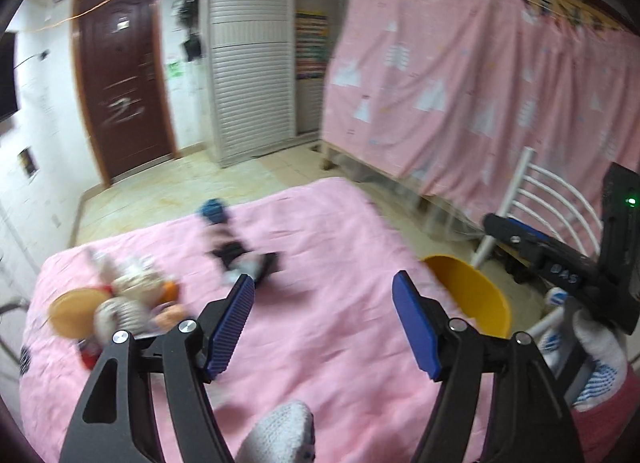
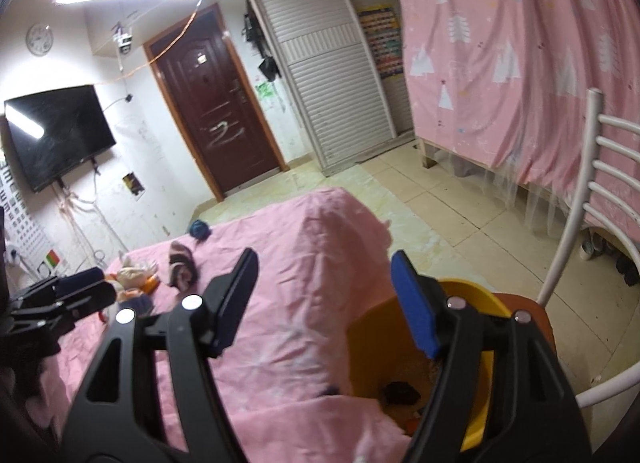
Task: Collect trash
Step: 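Move both open tools back over the bed, then grasp the pink-and-black sock with the right tool while the left tool grasps the grey knit scarf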
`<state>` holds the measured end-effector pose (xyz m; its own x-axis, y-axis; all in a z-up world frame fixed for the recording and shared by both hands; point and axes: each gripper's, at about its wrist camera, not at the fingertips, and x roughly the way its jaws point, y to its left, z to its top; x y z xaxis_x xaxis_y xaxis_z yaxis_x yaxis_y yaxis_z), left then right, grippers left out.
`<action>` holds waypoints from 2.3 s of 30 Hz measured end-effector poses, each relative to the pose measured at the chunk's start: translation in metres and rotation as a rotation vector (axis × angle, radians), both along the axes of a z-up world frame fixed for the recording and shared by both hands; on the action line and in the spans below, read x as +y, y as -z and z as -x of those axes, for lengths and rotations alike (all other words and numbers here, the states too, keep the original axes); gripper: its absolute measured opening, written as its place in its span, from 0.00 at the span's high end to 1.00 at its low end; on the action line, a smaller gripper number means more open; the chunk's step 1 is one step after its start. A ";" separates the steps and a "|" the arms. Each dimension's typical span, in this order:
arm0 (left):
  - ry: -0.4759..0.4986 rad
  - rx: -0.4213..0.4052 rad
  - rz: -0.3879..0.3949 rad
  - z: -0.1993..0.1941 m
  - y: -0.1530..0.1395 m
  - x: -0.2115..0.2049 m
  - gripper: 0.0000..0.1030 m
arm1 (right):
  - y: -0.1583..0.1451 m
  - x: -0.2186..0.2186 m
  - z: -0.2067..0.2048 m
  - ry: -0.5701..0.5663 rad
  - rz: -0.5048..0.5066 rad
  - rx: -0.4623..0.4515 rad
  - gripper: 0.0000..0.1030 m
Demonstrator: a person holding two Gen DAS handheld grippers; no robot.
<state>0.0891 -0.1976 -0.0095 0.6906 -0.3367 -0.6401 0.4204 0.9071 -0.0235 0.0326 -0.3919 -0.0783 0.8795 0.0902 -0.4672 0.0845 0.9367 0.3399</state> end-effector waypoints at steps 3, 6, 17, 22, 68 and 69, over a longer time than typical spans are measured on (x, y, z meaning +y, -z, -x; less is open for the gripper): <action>-0.074 0.004 0.021 -0.005 0.001 0.036 0.39 | -0.004 0.016 -0.007 -0.028 0.014 0.000 0.35; -0.144 0.005 0.039 -0.012 0.002 0.069 0.39 | -0.007 0.031 -0.013 -0.055 0.029 0.003 0.35; -0.271 0.063 0.077 -0.036 0.025 0.141 0.39 | -0.011 0.082 -0.046 -0.143 0.092 0.036 0.29; -0.278 0.105 0.094 -0.046 0.039 0.154 0.39 | -0.008 0.100 -0.057 -0.167 0.108 0.053 0.29; -0.286 0.033 0.235 -0.009 0.000 0.210 0.55 | 0.031 0.214 -0.174 -0.426 0.333 0.247 0.67; -0.286 0.031 0.235 -0.008 -0.001 0.210 0.55 | 0.028 0.212 -0.172 -0.420 0.322 0.235 0.67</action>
<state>0.0970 0.0128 -0.0088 0.7593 -0.2730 -0.5907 0.1464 0.9561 -0.2537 0.2041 -0.1801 -0.1060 0.6681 0.2298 -0.7077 -0.2782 0.9593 0.0488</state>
